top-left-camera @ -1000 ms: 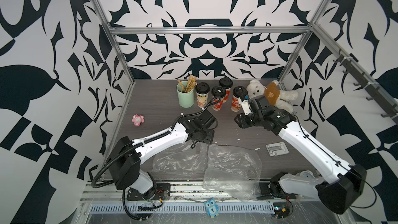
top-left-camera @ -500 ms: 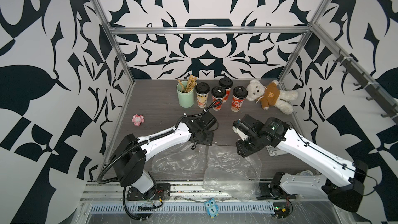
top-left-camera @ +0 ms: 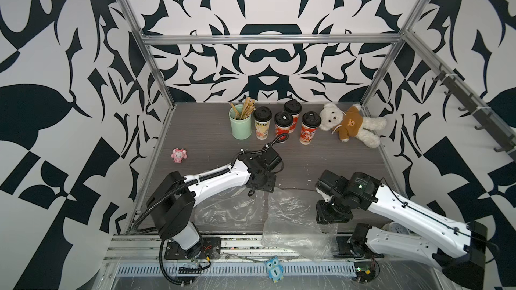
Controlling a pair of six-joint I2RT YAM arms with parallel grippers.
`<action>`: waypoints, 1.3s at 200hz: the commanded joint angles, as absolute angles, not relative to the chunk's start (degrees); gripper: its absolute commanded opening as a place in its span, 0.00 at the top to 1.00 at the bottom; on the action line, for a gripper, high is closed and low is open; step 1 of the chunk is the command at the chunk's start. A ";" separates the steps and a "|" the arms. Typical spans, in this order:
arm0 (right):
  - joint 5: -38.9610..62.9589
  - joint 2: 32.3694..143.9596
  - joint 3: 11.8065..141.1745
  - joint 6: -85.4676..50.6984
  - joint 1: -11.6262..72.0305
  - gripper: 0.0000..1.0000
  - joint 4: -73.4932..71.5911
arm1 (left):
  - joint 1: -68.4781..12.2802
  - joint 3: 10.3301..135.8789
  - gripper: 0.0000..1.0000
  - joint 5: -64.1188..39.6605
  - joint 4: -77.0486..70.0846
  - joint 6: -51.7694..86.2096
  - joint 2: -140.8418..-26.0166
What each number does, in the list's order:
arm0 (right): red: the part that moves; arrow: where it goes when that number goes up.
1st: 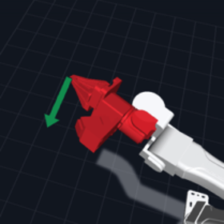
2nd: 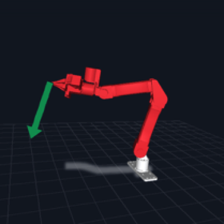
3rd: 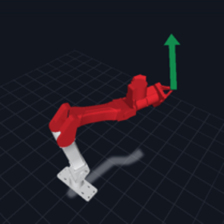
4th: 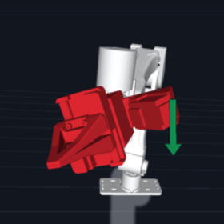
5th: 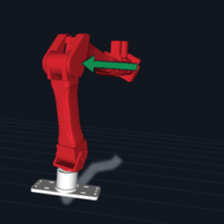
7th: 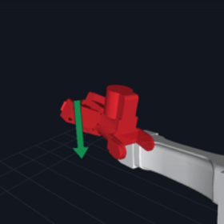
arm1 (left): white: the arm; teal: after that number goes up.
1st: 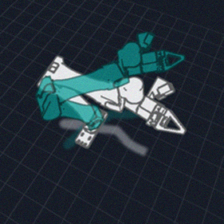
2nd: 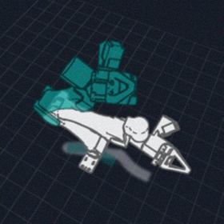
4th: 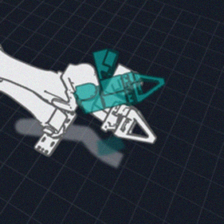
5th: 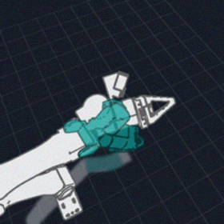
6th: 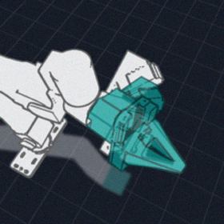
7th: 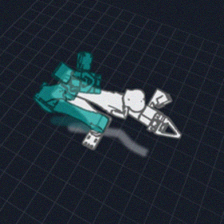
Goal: Pack milk tea into plastic carrier bags
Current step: Pick up the plastic carrier bag from the center of the board.
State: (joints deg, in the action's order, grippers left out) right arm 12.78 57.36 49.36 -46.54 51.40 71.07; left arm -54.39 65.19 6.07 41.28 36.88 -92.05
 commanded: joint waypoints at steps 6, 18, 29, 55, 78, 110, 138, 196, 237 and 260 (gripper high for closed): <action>15.81 55.98 45.40 -50.97 51.62 0.49 66.64 | -54.67 64.29 0.33 5.40 42.20 37.61 -93.05; 17.14 55.75 43.15 -51.71 51.67 0.48 63.82 | -54.67 64.17 0.33 5.43 42.11 37.62 -92.95; 18.22 55.72 41.30 -52.27 51.67 0.47 61.72 | -54.66 64.00 0.33 5.50 42.11 37.70 -92.81; 20.03 55.18 37.25 -53.85 51.67 0.45 56.73 | -54.67 63.72 0.33 5.55 42.02 37.79 -92.28; 20.82 55.09 34.30 -55.28 51.67 0.43 50.71 | -54.67 63.46 0.34 5.71 42.05 37.95 -91.93; 22.07 56.75 30.75 -56.94 51.66 0.45 43.22 | -54.67 63.04 0.34 5.94 42.01 38.23 -91.25; 21.24 57.56 30.99 -56.92 51.60 0.76 41.40 | -54.67 62.63 0.34 6.12 42.18 38.41 -90.68; 12.93 61.00 40.66 -50.37 48.87 1.00 44.67 | -54.67 63.10 0.34 7.29 42.46 38.38 -88.88; 12.94 64.18 47.30 -38.90 33.99 1.00 46.69 | -54.66 64.10 0.33 8.60 43.48 37.91 -87.86; 12.19 67.85 51.86 -31.89 26.34 1.00 50.53 | -54.67 64.55 0.33 9.03 43.89 37.71 -87.81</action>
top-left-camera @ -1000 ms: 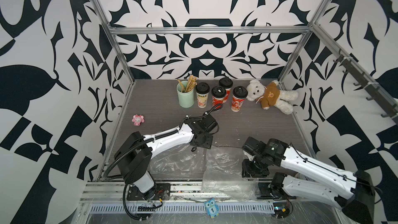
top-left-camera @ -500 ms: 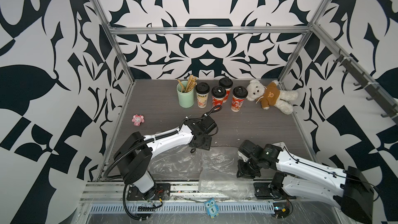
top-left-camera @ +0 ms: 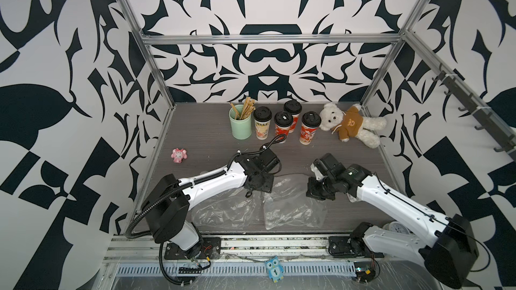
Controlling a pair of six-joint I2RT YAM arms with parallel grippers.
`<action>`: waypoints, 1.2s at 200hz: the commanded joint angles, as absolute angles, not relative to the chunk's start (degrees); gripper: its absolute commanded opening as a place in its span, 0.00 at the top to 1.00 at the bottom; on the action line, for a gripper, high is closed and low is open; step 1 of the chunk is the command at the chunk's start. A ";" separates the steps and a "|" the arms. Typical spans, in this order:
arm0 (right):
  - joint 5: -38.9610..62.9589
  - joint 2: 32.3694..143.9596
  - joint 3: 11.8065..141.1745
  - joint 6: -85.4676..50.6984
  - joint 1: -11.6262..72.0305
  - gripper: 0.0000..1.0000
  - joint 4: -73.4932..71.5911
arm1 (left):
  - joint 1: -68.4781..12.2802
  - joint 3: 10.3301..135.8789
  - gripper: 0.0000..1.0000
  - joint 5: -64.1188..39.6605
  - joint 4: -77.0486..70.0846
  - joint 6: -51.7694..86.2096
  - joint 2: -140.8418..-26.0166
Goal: Pack milk tea into plastic carrier bags
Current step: Pick up the plastic carrier bag from the center of the board, then place the plastic carrier bag at the center of the board.
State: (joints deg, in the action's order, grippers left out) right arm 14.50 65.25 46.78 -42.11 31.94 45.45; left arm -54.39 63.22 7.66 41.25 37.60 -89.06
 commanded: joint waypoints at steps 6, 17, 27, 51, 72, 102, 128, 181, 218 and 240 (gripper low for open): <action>11.92 68.98 52.98 -30.15 25.05 1.00 51.30 | -54.67 64.69 0.33 9.19 43.92 37.70 -87.89; 11.15 70.81 54.44 -27.71 23.01 1.00 52.14 | -54.67 64.75 0.33 9.37 43.95 37.70 -88.06; 10.81 72.40 55.12 -25.78 21.27 1.00 52.06 | -54.66 64.70 0.33 9.24 43.93 37.86 -88.22; 10.73 76.18 55.88 -23.00 17.51 1.00 50.52 | -54.67 64.86 0.33 8.83 43.92 38.14 -88.60; 10.65 79.06 57.01 -20.79 15.14 1.00 49.24 | -54.67 65.02 0.33 8.57 44.40 38.41 -88.67; 9.23 82.60 59.73 -18.04 11.71 1.00 48.62 | -54.67 65.12 0.32 8.75 44.98 38.50 -88.47; 8.07 84.35 61.97 -16.66 9.87 1.00 48.29 | -54.67 64.95 0.31 7.80 45.27 38.75 -88.91; 8.12 85.91 63.81 -15.91 6.29 1.00 46.64 | -54.76 64.79 0.28 7.00 45.19 39.20 -90.21; 8.81 86.56 64.04 -16.14 5.63 0.79 45.34 | -54.87 65.61 0.29 6.29 46.76 39.19 -92.39; 9.28 86.44 63.98 -16.06 5.59 0.59 45.34 | -55.45 66.33 0.29 7.16 48.99 39.42 -93.16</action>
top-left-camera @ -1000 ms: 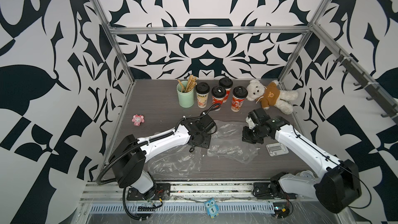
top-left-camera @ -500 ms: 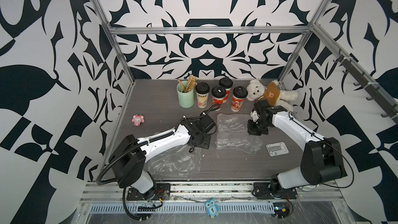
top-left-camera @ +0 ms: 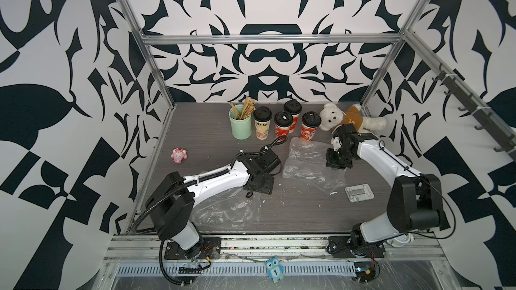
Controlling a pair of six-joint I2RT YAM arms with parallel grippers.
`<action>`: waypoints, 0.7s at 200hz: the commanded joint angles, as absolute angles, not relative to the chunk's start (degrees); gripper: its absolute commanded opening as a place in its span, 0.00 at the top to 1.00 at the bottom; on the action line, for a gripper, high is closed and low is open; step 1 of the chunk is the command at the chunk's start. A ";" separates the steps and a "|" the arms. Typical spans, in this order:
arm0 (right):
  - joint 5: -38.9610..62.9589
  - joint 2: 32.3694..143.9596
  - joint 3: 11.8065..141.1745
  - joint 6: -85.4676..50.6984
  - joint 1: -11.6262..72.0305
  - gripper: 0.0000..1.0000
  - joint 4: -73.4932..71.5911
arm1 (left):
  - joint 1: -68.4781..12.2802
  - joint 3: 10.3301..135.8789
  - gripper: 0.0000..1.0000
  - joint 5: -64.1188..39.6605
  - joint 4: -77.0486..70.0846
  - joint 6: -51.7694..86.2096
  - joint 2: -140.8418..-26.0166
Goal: Pack milk tea into plastic carrier bags
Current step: Place the plastic carrier bag at the center of the board.
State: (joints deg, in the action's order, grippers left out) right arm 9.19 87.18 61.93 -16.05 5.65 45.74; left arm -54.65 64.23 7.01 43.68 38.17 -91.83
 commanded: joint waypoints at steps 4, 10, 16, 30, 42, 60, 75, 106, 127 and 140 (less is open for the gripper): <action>9.31 86.40 63.92 -16.07 5.54 0.56 45.35 | -55.52 66.36 0.29 7.20 49.05 39.42 -93.27; 9.36 86.24 63.98 -16.09 5.61 0.53 45.36 | -55.68 66.36 0.29 7.15 49.03 39.51 -93.36; 9.42 86.08 63.93 -16.08 5.57 0.51 45.47 | -55.77 66.27 0.29 7.16 49.03 39.70 -93.45; 9.45 85.47 64.07 -16.06 5.57 0.39 45.63 | -55.85 66.19 0.31 6.70 48.69 39.79 -94.04; 9.62 84.79 64.12 -16.17 5.57 0.32 45.77 | -56.07 66.08 0.32 6.26 48.47 39.87 -94.59; 10.10 84.04 64.42 -16.24 5.57 0.31 45.83 | -56.33 65.85 0.36 6.04 48.07 39.90 -95.50; 10.25 83.47 64.66 -16.31 5.57 0.31 46.09 | -56.33 65.58 0.43 5.79 47.81 39.99 -95.80; 9.91 82.28 64.60 -16.31 5.54 0.31 46.57 | -56.32 64.89 0.57 4.78 44.82 40.34 -95.59; 9.28 81.29 64.69 -16.35 5.57 0.31 47.08 | -56.30 65.04 0.72 4.44 44.74 40.35 -95.65; 8.67 80.72 64.83 -16.35 5.59 0.31 47.53 | -56.34 65.09 0.82 4.76 44.83 40.43 -95.43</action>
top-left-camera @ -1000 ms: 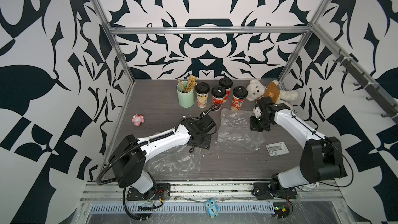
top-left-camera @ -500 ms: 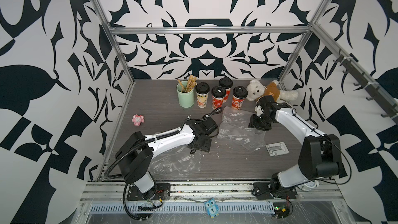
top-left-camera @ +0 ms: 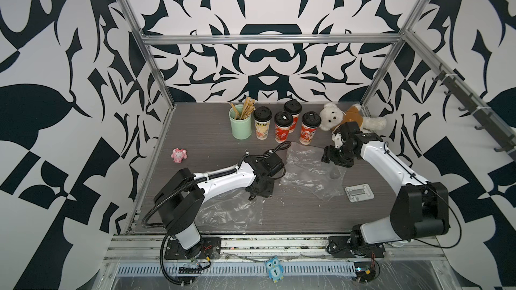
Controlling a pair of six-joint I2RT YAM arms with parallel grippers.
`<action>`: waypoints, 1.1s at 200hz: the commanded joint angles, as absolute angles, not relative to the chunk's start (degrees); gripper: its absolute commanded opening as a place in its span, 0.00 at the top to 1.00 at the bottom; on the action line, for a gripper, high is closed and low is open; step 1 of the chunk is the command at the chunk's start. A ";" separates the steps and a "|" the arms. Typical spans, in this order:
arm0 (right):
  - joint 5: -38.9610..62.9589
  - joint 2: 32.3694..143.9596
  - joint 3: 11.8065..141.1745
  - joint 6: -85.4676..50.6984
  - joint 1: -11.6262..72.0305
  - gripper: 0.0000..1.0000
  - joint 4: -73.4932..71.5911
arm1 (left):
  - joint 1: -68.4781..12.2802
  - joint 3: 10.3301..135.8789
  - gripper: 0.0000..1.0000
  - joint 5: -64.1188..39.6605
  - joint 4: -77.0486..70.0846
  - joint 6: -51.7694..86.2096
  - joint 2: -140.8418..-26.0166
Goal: Pack milk tea into plastic carrier bags
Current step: Place the plastic carrier bag at the center of the board, then pick up the plastic carrier bag from the center of the board.
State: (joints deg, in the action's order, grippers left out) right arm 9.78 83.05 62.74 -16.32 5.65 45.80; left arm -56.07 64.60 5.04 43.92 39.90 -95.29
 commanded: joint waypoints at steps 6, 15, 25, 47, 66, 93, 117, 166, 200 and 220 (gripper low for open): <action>8.32 80.40 64.86 -16.25 5.55 0.31 47.78 | -56.34 65.15 0.86 4.91 44.84 40.51 -95.21; 7.66 79.95 65.02 -16.11 5.54 0.31 48.07 | -56.29 65.13 0.92 5.20 44.85 40.59 -94.87; 7.24 79.43 65.11 -16.08 5.54 0.31 48.30 | -56.34 65.28 1.00 5.49 44.89 40.61 -94.53; 7.01 78.17 65.45 -16.16 5.59 0.32 49.52 | -56.34 66.54 1.00 6.04 45.80 40.44 -93.51; 8.14 76.21 66.18 -17.02 5.67 0.32 50.42 | -56.34 67.78 1.00 6.21 45.89 39.70 -91.84; 10.37 72.00 66.44 -18.24 6.37 0.35 50.58 | -56.12 68.99 1.00 6.21 45.08 38.47 -87.94; 12.39 69.23 65.74 -20.41 9.15 0.68 50.89 | -55.06 69.43 1.00 5.08 44.88 37.62 -84.20; 16.08 67.85 61.41 -28.85 28.03 1.00 53.74 | -53.36 69.94 1.00 4.15 45.16 36.09 -76.04; 21.59 65.06 54.50 -36.68 37.17 1.00 50.02 | -52.42 71.10 1.00 5.25 47.16 35.20 -73.51; 21.04 64.99 50.86 -38.82 40.56 1.00 51.39 | -51.95 71.37 1.00 5.66 47.29 35.02 -71.60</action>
State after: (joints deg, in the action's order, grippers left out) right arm 19.44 66.19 53.98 -33.06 37.80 50.43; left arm -52.69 69.87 4.95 44.60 35.90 -74.24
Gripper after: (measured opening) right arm 0.047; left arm 0.046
